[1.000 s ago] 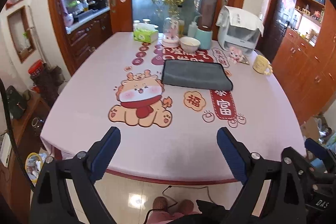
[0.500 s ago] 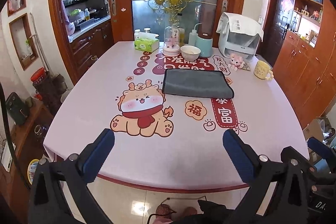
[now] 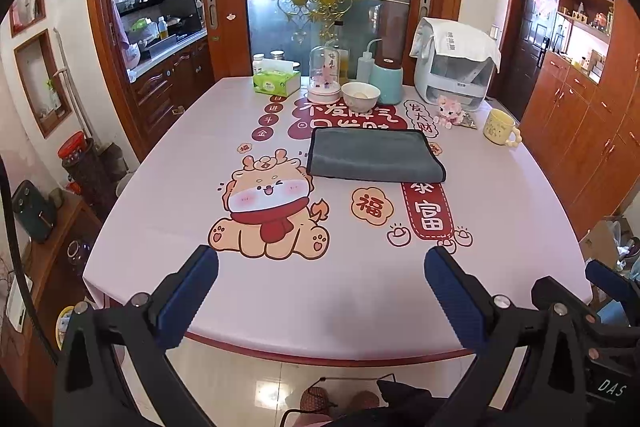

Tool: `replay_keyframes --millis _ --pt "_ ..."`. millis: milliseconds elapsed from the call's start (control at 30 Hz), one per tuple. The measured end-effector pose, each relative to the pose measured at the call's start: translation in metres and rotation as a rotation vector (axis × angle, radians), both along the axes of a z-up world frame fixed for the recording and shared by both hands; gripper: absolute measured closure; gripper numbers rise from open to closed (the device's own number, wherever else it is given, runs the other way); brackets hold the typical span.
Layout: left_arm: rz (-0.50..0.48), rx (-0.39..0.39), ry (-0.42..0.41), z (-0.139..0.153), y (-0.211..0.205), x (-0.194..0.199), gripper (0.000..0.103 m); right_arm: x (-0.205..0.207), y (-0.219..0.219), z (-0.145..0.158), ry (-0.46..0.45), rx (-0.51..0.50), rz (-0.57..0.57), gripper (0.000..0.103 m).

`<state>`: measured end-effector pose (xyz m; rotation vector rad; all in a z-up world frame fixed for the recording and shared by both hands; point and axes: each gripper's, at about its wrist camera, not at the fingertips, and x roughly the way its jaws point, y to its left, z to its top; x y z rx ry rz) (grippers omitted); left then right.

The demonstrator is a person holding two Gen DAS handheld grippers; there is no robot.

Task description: Fold towel

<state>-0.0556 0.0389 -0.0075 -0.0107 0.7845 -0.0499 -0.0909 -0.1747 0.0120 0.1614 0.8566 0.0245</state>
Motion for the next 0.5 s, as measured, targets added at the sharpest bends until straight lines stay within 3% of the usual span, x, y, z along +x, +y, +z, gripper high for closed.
replay_keyframes --millis 500 --pt "-0.021 0.009 -0.008 0.0014 -0.0071 -0.0020 0.000 0.0004 -0.0034 -0.0025 0.011 0.007 -0.009 0.000"
